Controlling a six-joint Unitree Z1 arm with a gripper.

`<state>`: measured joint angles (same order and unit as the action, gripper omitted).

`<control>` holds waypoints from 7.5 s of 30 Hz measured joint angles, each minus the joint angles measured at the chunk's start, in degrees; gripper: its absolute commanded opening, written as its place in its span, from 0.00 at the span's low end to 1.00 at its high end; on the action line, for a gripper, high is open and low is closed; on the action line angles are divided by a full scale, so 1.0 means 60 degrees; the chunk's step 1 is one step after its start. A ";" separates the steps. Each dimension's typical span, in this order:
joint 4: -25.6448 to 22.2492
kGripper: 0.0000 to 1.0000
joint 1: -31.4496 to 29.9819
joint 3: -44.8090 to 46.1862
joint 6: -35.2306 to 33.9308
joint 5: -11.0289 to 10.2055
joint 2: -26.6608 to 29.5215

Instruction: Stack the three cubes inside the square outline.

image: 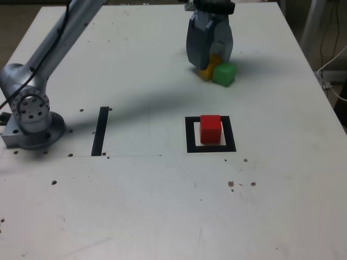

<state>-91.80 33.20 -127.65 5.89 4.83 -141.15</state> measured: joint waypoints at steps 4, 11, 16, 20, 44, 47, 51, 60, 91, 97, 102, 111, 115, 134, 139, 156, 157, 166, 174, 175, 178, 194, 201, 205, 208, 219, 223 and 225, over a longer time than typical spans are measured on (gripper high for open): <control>0.0000 0.28 0.0000 0.0003 0.0016 -0.0091 0.0067; -0.0008 0.28 -0.0137 0.0167 0.0071 -0.0245 0.0632; -0.0015 0.28 -0.0487 0.0592 0.0089 -0.0304 0.1076; -0.0015 0.28 -0.0851 0.0992 0.0089 -0.0305 0.1477; -0.0003 0.28 -0.4019 0.2797 -0.0887 -0.0203 0.2988; 0.0034 0.28 -0.4272 0.3001 -0.0943 -0.0194 0.3024; 0.0109 0.28 -0.4471 0.3253 -0.0998 -0.0181 0.3041; 0.0331 0.28 -0.5000 0.3647 -0.1062 0.0026 0.3089; 0.0994 0.60 -0.5189 0.3799 -0.0933 0.0252 0.2719; 0.1169 0.98 -0.5189 0.4015 -0.0896 0.0328 0.2714; 0.1254 0.99 -0.5189 0.4090 -0.0894 0.0335 0.2715; 0.1295 0.99 -0.5105 0.4247 -0.1032 -0.0082 0.3146; 0.1247 1.00 -0.4697 0.4317 -0.1062 -0.0280 0.3384; 0.1051 0.99 -0.2129 0.2720 -0.0794 -0.0579 0.2376; 0.0748 0.98 -0.1911 0.1847 -0.0858 -0.0528 0.1675; 0.0120 0.80 -0.1364 0.0369 -0.0750 0.0140 0.0246; 0.0118 0.78 -0.1360 0.0363 -0.0748 0.0153 0.0227; 0.0075 0.45 -0.1330 0.0307 -0.0709 0.0337 0.0156; 0.0076 0.28 -0.1323 0.0310 -0.0632 0.0284 0.0156; 0.0076 0.28 -0.1322 0.0302 -0.0609 0.0277 0.0156; 0.0076 0.28 -0.1322 0.0301 -0.0592 0.0269 0.0156; 0.0071 0.28 -0.1355 0.0365 -0.0478 0.0133 0.0220; -0.0003 0.28 -0.1898 0.0979 -0.0308 -0.0049 0.1424; -0.0005 0.28 -0.2283 0.1522 -0.0297 0.0001 0.2126; -0.0006 0.28 -0.2587 0.1921 -0.0306 0.0067 0.2594; -0.0016 0.28 -0.4018 0.2617 -0.0799 0.0288 0.3384; -0.0016 0.28 -0.4583 0.2711 -0.1058 0.0347 0.3402; -0.0016 0.28 -0.4832 0.2717 -0.1169 0.0370 0.3407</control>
<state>-91.89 4.21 -111.35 -1.12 7.05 -120.71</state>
